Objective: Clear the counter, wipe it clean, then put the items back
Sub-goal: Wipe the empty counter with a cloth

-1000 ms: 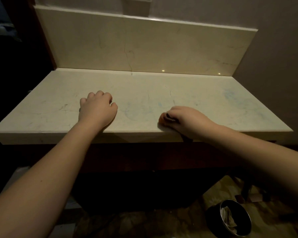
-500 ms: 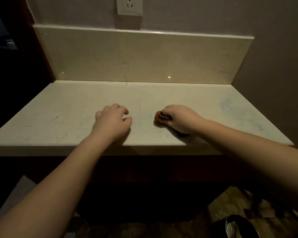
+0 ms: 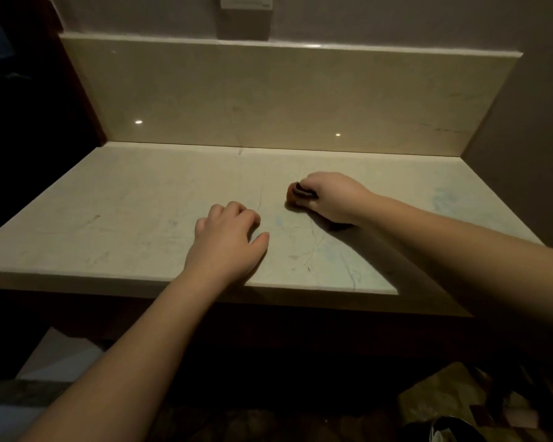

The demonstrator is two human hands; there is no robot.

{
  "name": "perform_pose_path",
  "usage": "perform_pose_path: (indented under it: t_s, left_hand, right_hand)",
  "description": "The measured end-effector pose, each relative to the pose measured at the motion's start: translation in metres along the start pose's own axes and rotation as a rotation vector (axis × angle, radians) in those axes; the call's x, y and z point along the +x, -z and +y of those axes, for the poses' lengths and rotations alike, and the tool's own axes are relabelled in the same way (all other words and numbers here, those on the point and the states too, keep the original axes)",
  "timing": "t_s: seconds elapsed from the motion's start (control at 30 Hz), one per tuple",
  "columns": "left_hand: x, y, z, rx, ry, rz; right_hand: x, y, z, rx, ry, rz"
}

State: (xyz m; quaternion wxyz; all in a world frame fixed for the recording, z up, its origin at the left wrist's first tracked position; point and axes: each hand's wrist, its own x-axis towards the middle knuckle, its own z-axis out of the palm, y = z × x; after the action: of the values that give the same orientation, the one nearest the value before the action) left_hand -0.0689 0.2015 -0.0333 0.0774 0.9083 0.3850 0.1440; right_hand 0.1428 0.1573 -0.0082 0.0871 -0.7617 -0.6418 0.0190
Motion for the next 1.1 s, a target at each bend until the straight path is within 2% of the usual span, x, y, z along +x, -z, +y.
perform_pose_path:
  t_s: [0.13, 0.2, 0.43, 0.57, 0.7, 0.93, 1.1]
  left_hand:
    - [0.0, -0.002, 0.0, 0.0, -0.003, 0.021]
    - [0.0, -0.003, 0.0, -0.004, -0.001, 0.026]
    - [0.0, -0.001, 0.001, -0.007, 0.009, 0.019]
    - [-0.001, -0.001, 0.0, -0.013, 0.011, 0.023]
    - [0.0, -0.002, 0.0, -0.028, 0.007, 0.029]
    - [0.0, -0.002, -0.001, -0.044, 0.0, 0.044]
    - [0.0, -0.003, -0.002, -0.035, -0.005, 0.041]
  right_hand:
    - [-0.042, 0.002, -0.001, 0.035, 0.234, -0.088]
    - [-0.04, 0.003, 0.003, 0.036, 0.252, -0.131]
    - [0.064, 0.0, 0.035, 0.003, -0.034, 0.027]
    - [0.067, -0.006, 0.024, 0.035, 0.019, 0.042]
    - [0.033, -0.002, 0.033, 0.053, 0.141, -0.047]
    - [0.096, 0.007, 0.072, 0.071, -0.156, 0.056]
    - [0.116, -0.011, 0.04, 0.117, -0.073, 0.062]
